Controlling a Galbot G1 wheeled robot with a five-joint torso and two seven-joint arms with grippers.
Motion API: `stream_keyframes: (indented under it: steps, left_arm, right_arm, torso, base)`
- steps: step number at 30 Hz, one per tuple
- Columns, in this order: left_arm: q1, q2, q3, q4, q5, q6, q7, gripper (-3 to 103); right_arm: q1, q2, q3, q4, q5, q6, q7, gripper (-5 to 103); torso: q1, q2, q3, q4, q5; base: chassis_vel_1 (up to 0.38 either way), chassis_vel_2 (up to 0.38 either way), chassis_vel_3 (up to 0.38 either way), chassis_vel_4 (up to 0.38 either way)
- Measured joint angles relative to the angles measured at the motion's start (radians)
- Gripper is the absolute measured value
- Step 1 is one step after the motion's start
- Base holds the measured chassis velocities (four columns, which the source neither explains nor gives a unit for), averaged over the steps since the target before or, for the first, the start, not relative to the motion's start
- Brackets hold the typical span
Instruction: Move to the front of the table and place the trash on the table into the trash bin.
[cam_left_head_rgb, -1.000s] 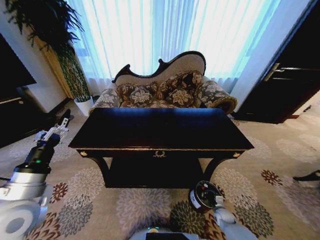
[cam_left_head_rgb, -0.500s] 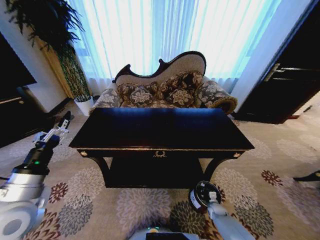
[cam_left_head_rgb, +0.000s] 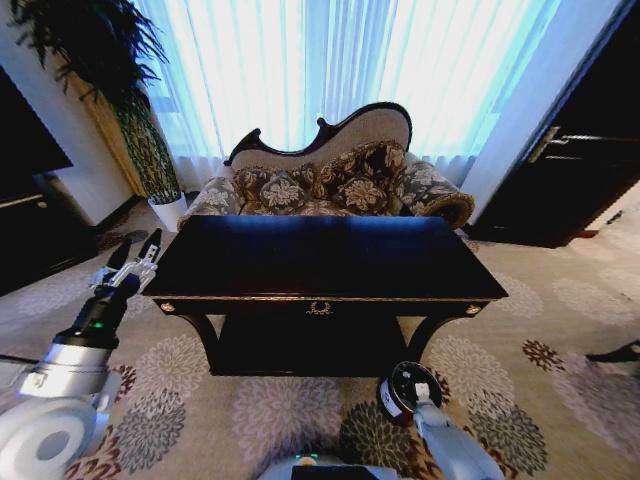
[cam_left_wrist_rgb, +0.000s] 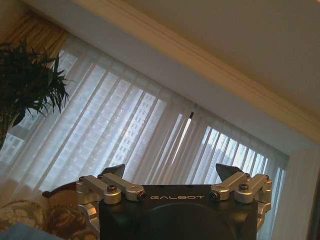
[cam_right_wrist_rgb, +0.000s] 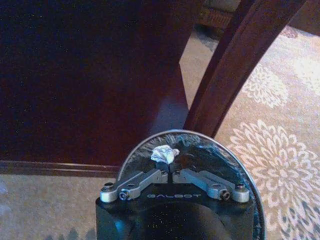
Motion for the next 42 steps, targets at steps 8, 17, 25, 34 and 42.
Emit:
stream_keyframes:
  steps: [8,17,25,34,42]
  left_arm:
    - [0.010,0.006,-0.060,0.009,-0.040,-0.003,0.000,100]
    - [0.013,0.015,-0.090,-0.005,-0.063,-0.004,0.000,100]
    - [0.030,0.003,-0.083,-0.006,-0.060,-0.002,-0.003,100]
    - [0.053,-0.014,-0.101,-0.007,-0.062,-0.002,-0.008,100]
    - [0.059,-0.032,-0.097,-0.007,-0.058,-0.002,-0.025,100]
  right_arm:
    - [0.048,0.001,-0.010,-0.042,0.008,-0.037,-0.002,-3]
    - [0.019,-0.032,-0.007,-0.024,-0.080,-0.053,-0.014,27]
    - [-0.039,-0.077,0.006,0.040,-0.154,-0.020,-0.046,61]
    - [-0.201,-0.117,0.002,0.328,-0.091,0.006,-0.109,83]
    - [-0.455,-0.184,0.024,0.680,0.037,0.064,-0.145,100]
  torso:
    - [0.000,0.000,0.000,0.0000,0.0003]
    - [0.000,0.000,0.000,-0.0003,0.0000]
    - [0.000,0.000,0.000,-0.0002,-0.0001]
    - [0.000,0.000,0.000,0.0002,0.0001]
    - [0.000,0.000,0.000,-0.0003,0.0001]
  base:
    - [0.000,0.000,0.000,0.000]
    - [0.000,0.000,0.000,0.000]
    - [0.000,0.000,0.000,0.000]
    - [0.000,0.000,0.000,0.000]
    - [0.000,0.000,0.000,0.000]
